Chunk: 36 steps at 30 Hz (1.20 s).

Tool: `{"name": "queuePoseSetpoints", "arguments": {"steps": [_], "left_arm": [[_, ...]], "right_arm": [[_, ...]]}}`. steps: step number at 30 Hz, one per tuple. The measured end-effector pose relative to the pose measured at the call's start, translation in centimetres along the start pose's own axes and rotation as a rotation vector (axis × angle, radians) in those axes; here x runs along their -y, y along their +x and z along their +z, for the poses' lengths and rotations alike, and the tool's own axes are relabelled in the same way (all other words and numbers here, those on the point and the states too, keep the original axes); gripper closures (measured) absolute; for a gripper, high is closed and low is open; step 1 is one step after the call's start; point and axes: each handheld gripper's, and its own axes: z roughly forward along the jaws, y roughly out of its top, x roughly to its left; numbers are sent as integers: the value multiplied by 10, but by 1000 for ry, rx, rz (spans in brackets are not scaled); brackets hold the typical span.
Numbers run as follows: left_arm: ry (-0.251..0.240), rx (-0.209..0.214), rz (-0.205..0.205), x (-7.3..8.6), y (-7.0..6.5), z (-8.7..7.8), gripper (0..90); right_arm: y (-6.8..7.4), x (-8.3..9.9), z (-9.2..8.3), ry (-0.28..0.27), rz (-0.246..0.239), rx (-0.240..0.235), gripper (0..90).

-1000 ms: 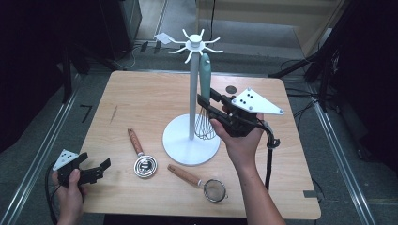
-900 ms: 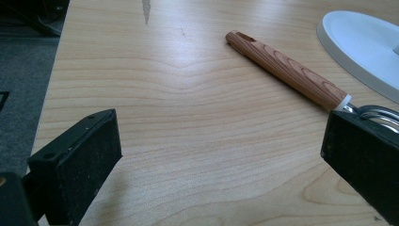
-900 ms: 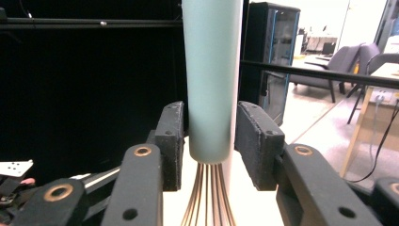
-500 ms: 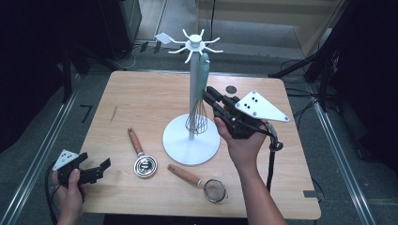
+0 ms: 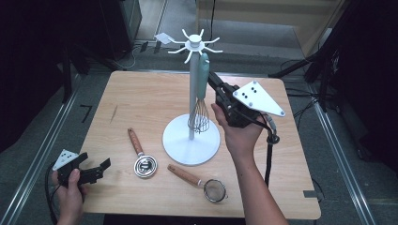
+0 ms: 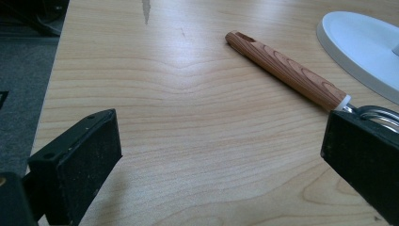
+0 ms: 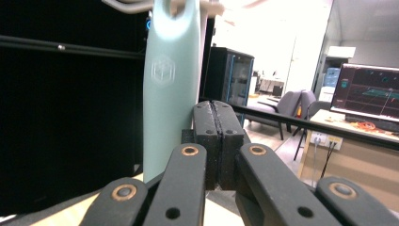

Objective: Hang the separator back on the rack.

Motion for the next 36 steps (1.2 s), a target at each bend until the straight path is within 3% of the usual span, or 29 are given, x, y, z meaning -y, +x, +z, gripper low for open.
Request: {"name": "queuePoseSetpoints", "arguments": {"steps": [11,22,36], "left_arm": [[1,0,0,0,0,0,0],[1,0,2,0,0,0,0],[1,1,0,0,0,0,0]], "right_arm": [[12,-10,-2,-10,-28,-27,900],[18,-24,-7,-45,-27,-16,900],[31,-28,-1,-44,-44,-59,900]]}}
